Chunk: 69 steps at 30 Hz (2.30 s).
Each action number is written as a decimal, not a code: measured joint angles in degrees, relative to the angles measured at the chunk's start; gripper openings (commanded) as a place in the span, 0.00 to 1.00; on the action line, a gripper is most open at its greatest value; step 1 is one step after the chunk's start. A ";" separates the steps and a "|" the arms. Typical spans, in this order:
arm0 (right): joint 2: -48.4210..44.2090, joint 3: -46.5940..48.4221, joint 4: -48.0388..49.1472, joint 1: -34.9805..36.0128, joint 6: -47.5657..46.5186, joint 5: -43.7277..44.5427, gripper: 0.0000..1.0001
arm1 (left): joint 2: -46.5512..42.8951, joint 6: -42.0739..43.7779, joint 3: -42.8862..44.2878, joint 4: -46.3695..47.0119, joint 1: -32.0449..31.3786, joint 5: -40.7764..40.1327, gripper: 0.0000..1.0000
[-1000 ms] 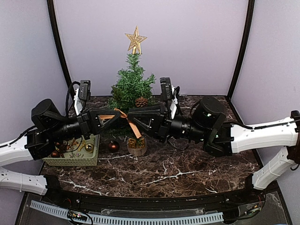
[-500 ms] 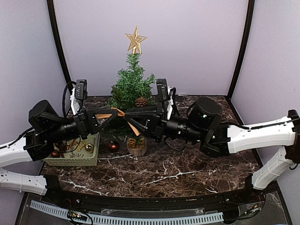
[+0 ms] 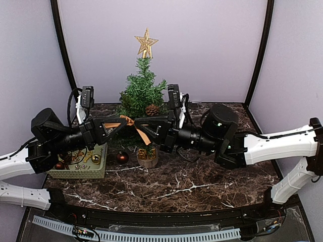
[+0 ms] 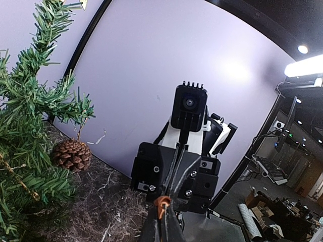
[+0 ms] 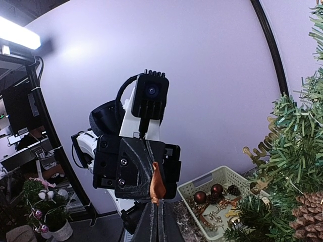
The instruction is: Decorate the small christmas tree
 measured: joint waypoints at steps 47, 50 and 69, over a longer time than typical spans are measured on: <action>-1.62 -9.07 -2.45 -1.73 -2.73 14.93 0.00 | -2.91 -2.32 2.29 -29.20 4.17 -11.93 0.48; -4.02 -7.08 -6.80 -1.64 -3.30 13.70 0.00 | -2.91 -2.12 2.82 -29.49 5.38 -10.91 0.48; -9.31 13.60 -40.76 -11.54 -13.29 -6.78 0.00 | 3.37 4.79 16.76 -32.87 7.65 -2.82 0.48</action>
